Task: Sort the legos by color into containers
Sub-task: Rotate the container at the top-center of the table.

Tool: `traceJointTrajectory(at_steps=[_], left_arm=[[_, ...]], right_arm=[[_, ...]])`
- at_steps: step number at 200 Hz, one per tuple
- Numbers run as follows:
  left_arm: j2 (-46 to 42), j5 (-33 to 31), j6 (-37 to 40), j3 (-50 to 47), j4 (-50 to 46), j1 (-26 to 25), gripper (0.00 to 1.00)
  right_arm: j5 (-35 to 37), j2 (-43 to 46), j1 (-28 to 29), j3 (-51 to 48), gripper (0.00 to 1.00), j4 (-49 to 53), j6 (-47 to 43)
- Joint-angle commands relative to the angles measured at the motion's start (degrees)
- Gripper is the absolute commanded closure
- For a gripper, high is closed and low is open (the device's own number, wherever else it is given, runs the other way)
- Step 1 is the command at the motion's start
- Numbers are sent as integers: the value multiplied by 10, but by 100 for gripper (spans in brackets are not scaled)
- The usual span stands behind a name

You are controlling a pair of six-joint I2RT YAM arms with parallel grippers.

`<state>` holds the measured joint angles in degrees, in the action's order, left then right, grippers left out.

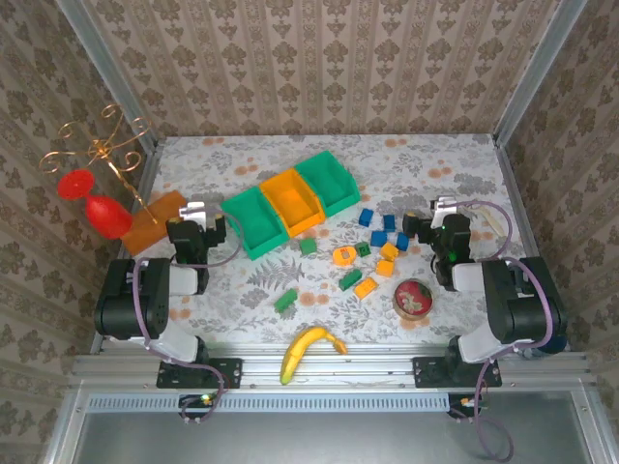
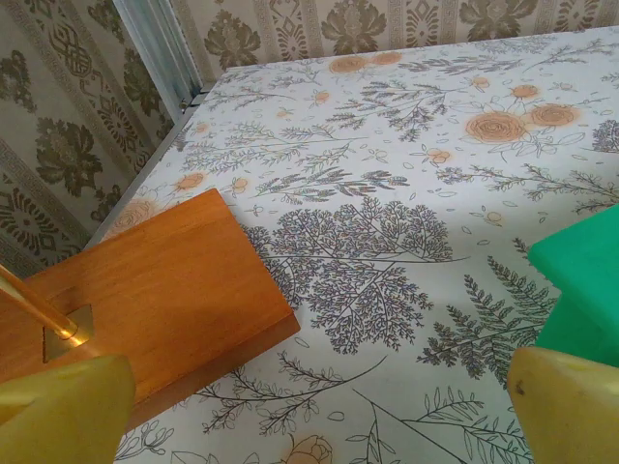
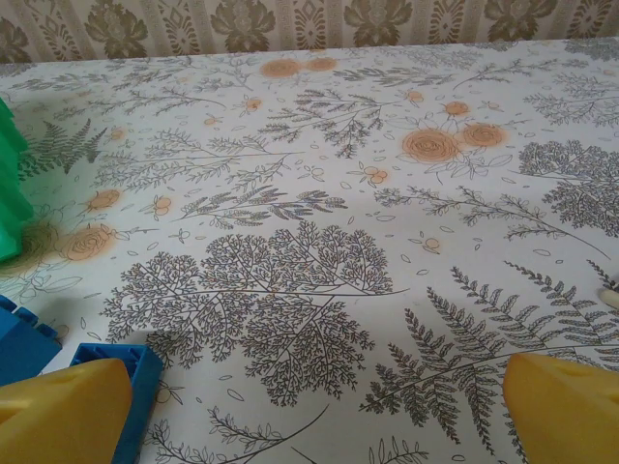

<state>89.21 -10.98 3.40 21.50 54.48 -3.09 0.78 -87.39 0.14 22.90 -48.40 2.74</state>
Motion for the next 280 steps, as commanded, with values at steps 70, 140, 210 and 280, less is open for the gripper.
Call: traceJointTrajectory(at_steps=[70,140,210,280], left_arm=[[3,-7,-1,-2,15,-3,0],[3,-7,-2,-2,15,-3,0],[2,12,-8,0,6,7,0],[-11,18,-10,-14,23,10,0]], right_arm=[[-7,-1,-2,7,0,1,-9],[-7,-2,-2,7,0,1,-9],[-8,-1,-2,6,0,0,-9],[-4,9,-2,13,0,18,-8]])
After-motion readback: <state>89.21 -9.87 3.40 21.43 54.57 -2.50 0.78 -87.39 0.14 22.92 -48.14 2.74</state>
